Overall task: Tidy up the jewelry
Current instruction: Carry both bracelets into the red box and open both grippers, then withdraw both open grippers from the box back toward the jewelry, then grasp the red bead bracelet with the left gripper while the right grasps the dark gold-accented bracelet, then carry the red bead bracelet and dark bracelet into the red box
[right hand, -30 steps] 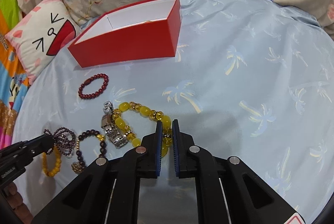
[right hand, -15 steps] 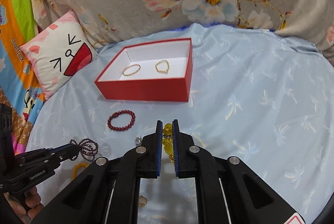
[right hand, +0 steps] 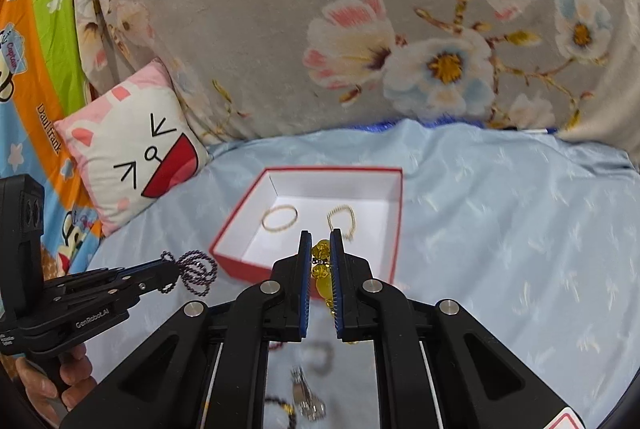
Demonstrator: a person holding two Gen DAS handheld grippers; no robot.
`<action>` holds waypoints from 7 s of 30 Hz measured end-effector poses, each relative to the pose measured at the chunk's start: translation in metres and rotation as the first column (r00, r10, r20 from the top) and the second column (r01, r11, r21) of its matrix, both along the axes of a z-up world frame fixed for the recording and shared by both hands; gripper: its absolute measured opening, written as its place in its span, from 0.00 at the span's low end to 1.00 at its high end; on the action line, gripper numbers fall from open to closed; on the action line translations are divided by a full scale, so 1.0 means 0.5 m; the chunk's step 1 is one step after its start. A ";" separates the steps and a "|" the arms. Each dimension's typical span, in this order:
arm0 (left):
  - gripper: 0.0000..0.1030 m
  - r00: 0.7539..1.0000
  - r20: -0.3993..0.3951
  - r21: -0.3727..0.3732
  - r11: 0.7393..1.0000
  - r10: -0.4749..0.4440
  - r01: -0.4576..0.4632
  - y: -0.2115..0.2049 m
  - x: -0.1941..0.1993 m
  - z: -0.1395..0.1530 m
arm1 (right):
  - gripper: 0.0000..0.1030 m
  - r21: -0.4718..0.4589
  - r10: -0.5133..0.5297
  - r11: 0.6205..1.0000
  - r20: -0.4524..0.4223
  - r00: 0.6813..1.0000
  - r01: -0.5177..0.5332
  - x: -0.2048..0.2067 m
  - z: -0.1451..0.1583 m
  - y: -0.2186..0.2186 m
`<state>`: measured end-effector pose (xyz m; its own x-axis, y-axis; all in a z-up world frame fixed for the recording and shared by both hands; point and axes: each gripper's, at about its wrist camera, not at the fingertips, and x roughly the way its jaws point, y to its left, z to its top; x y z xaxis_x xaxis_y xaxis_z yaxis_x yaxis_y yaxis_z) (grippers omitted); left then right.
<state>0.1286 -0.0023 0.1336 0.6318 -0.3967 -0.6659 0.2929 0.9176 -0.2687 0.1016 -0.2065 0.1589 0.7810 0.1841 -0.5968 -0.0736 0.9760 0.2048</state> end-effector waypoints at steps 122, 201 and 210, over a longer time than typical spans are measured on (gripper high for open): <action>0.46 0.973 -0.192 0.102 0.989 0.128 -0.110 0.026 -0.095 -0.238 | 0.07 -0.004 0.000 1.000 -0.322 0.947 -0.001 -0.195 -0.294 0.052; 0.07 0.998 0.058 0.055 0.998 0.019 -0.022 -0.056 0.136 0.004 | 0.07 0.062 0.049 0.997 -0.060 0.997 -0.045 0.129 -0.077 0.040; 0.07 1.000 0.005 0.045 0.999 0.030 -0.030 -0.063 0.239 -0.063 | 0.07 0.104 0.056 0.994 -0.138 0.989 -0.042 0.225 -0.154 0.043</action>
